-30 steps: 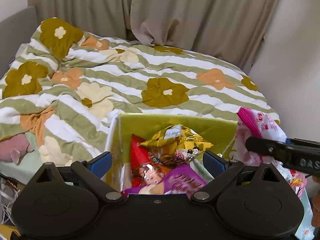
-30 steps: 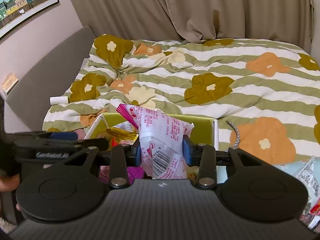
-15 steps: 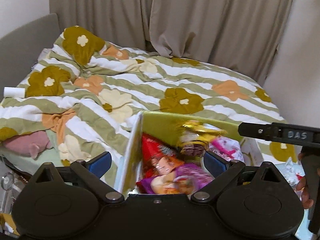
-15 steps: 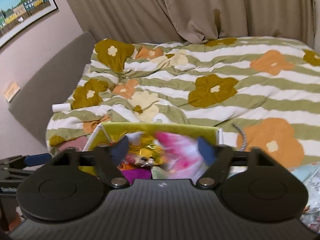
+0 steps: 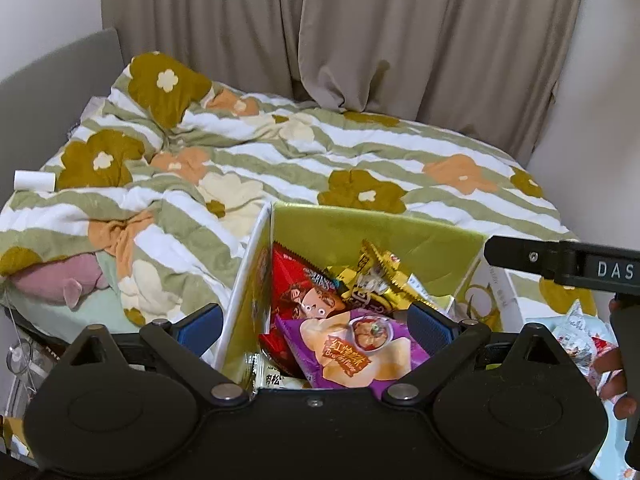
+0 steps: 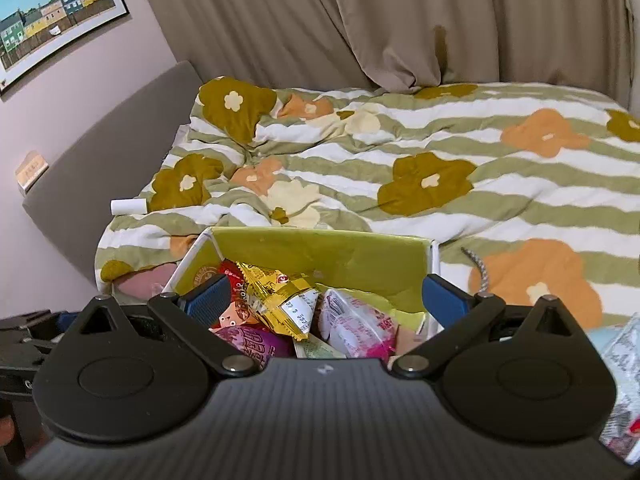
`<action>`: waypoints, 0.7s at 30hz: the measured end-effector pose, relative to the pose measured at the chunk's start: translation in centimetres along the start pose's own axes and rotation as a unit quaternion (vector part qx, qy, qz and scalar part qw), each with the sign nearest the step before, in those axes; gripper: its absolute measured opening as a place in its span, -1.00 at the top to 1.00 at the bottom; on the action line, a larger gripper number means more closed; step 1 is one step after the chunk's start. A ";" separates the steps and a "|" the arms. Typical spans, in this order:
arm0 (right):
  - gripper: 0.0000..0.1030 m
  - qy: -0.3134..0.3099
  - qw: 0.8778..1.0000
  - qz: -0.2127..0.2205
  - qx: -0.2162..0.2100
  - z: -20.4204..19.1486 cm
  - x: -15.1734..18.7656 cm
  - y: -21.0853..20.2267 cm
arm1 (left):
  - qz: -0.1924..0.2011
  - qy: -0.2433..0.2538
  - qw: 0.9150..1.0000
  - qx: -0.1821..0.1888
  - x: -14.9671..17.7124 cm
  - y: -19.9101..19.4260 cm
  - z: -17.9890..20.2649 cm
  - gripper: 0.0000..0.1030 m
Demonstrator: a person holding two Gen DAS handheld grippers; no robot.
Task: Organize snacks
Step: 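Carry both bags over the box and open both tools to drop them, then grasp the brown-white bag with the left tool while the right tool grasps the pink marshmallow bag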
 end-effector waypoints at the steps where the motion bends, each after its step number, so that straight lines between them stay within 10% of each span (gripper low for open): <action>1: -1.00 -0.002 1.000 0.002 0.001 0.0 0.0 -0.3 | 0.004 0.002 1.000 0.001 -0.1 -0.3 0.1 -0.94; 21: -1.00 0.005 0.993 0.067 0.101 3.2 0.6 -13.4 | 0.047 0.085 0.990 0.106 0.3 -5.4 10.1 -0.94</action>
Point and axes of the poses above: each gripper's, at about its wrist camera, not at the fingertips, and y roughly the way its jaws point, z to its right, x to its underside, the point moved 7 cm from there along y, roughly the way its jaws point, and after that the axes turned 4 degrees about z, right-handed, at the moved point
